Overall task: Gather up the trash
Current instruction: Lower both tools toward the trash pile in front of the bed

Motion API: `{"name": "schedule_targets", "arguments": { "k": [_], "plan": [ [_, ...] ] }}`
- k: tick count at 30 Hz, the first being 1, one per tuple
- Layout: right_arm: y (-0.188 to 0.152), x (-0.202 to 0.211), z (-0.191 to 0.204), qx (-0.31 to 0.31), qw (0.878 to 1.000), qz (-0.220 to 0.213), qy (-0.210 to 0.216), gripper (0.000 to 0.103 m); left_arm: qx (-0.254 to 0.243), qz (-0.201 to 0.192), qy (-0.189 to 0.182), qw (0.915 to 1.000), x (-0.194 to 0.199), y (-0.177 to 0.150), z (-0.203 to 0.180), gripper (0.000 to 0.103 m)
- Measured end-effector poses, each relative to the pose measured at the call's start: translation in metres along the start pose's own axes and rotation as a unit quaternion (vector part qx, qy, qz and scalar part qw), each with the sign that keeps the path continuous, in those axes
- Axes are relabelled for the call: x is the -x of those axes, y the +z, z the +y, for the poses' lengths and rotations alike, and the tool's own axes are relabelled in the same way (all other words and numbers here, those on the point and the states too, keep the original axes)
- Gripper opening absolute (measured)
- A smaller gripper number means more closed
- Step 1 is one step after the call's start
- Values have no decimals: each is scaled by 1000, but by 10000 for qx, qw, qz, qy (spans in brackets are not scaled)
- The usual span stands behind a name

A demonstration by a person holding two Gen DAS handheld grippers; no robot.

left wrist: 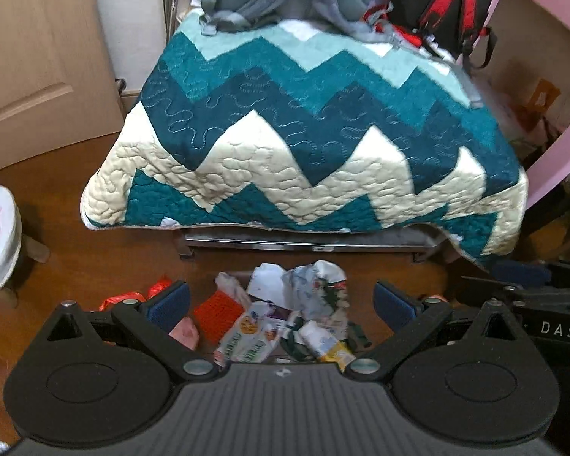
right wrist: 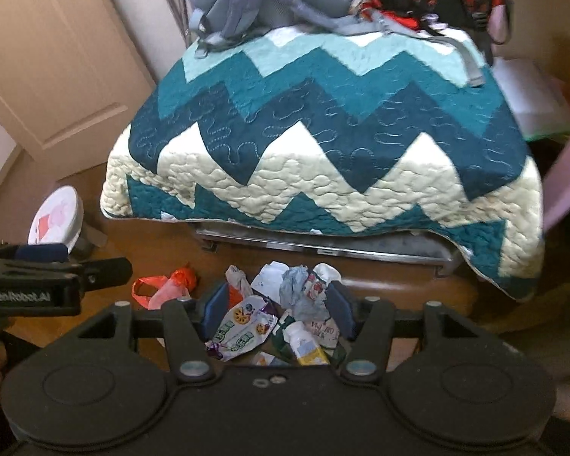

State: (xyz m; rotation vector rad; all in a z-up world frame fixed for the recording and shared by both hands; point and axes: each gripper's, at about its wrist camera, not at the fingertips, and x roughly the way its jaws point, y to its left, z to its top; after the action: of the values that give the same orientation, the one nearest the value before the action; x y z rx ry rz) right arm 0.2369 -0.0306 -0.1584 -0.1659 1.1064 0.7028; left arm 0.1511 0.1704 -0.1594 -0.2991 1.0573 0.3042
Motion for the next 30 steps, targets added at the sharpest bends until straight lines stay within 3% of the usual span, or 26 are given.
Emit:
{"name": "schedule_targets", "arguments": {
  "k": [6,14,17,21,25,30],
  "plan": [
    [-4,-69,-15,458,9985,312,3,57,-722,380,240,9964,-62,11,17,103],
    [-40,-162,-23,612,9892,1320,188,56,-1094,1601,339,9804,-185,-15,22,103],
    [-56,-193,-19,902,9828,1602,164,55,-1304,1873,273,9732,-227,-26,23,103],
    [-77,-232,-18,1243,9736,1909,127,55,-1352,1996,196,9703,-268,-33,19,103],
    [-88,-266,-19,1433,9701,1953,140,55,-1457,1783,-124,9731,-296,-26,0,102],
    [-106,-300,-23,1685,9606,2206,168,55,-1119,1871,-310,9754,-338,-21,-21,102]
  ]
}}
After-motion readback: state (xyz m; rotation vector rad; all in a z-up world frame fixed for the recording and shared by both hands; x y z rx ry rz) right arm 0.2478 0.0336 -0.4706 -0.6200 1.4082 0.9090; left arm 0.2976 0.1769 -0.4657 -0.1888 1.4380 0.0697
